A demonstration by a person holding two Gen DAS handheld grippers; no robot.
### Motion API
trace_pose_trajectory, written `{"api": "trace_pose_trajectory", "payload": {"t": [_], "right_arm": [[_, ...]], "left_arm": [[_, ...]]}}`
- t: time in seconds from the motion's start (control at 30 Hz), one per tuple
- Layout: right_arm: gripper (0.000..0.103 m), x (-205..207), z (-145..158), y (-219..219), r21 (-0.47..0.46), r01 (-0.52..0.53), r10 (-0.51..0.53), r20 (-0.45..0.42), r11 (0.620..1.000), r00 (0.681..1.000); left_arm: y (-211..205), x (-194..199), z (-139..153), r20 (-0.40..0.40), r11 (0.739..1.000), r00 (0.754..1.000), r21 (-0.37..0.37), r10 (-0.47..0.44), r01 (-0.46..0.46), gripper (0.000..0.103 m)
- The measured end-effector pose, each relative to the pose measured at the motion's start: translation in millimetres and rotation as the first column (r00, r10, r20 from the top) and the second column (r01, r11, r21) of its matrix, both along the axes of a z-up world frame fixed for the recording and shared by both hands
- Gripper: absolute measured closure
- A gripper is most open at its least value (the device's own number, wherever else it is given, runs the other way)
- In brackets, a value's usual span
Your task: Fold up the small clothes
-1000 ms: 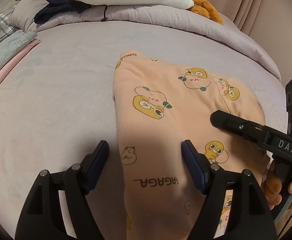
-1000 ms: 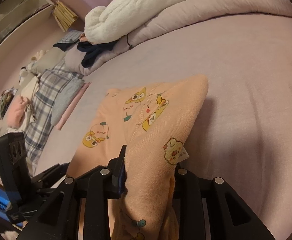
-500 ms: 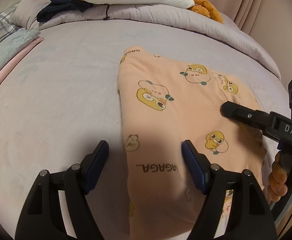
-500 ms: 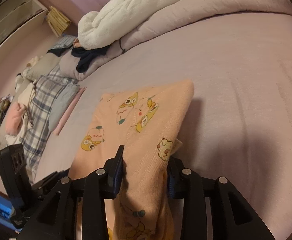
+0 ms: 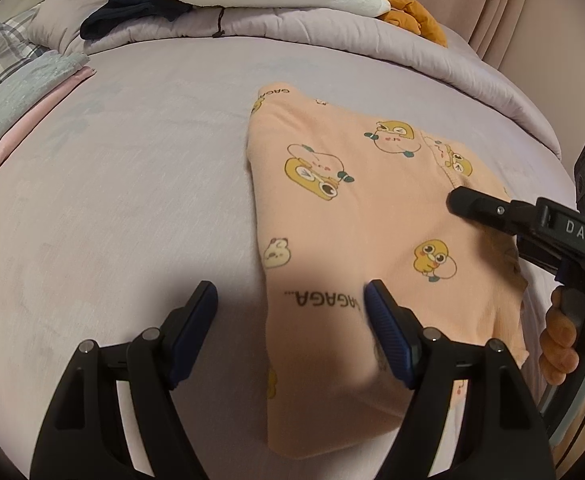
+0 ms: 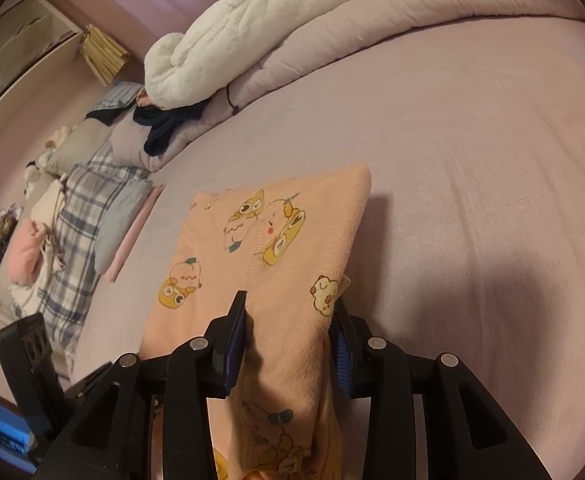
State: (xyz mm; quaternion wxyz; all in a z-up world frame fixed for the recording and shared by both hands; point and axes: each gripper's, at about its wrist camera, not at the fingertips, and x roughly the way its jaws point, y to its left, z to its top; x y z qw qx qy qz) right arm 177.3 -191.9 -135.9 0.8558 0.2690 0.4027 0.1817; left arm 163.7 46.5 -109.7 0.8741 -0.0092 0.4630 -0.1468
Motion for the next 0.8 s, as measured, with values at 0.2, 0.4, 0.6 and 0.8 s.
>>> {"api": "trace_pose_trajectory", "payload": {"t": [0.2, 0.4, 0.6, 0.8], "right_arm": [[0.067, -1, 1, -3, 0.005, 0.012, -0.012, -0.006, 1.000, 1.000], [0.067, -3, 2, -3, 0.000, 0.016, -0.016, -0.007, 1.000, 1.000], [0.066, -4, 3, -4, -0.003, 0.020, -0.020, -0.007, 1.000, 1.000], [0.066, -4, 2, -6, 0.004, 0.024, -0.024, -0.012, 1.000, 1.000]], "left_arm": [[5, -6, -1, -0.003, 1.000, 1.000, 0.002, 0.001, -0.001, 0.024], [11, -18, -3, -0.006, 1.000, 1.000, 0.006, 0.001, -0.001, 0.023], [13, -20, -2, -0.012, 1.000, 1.000, 0.012, -0.002, 0.002, 0.023], [14, -20, -2, -0.017, 1.000, 1.000, 0.016, -0.008, 0.008, 0.023]]}}
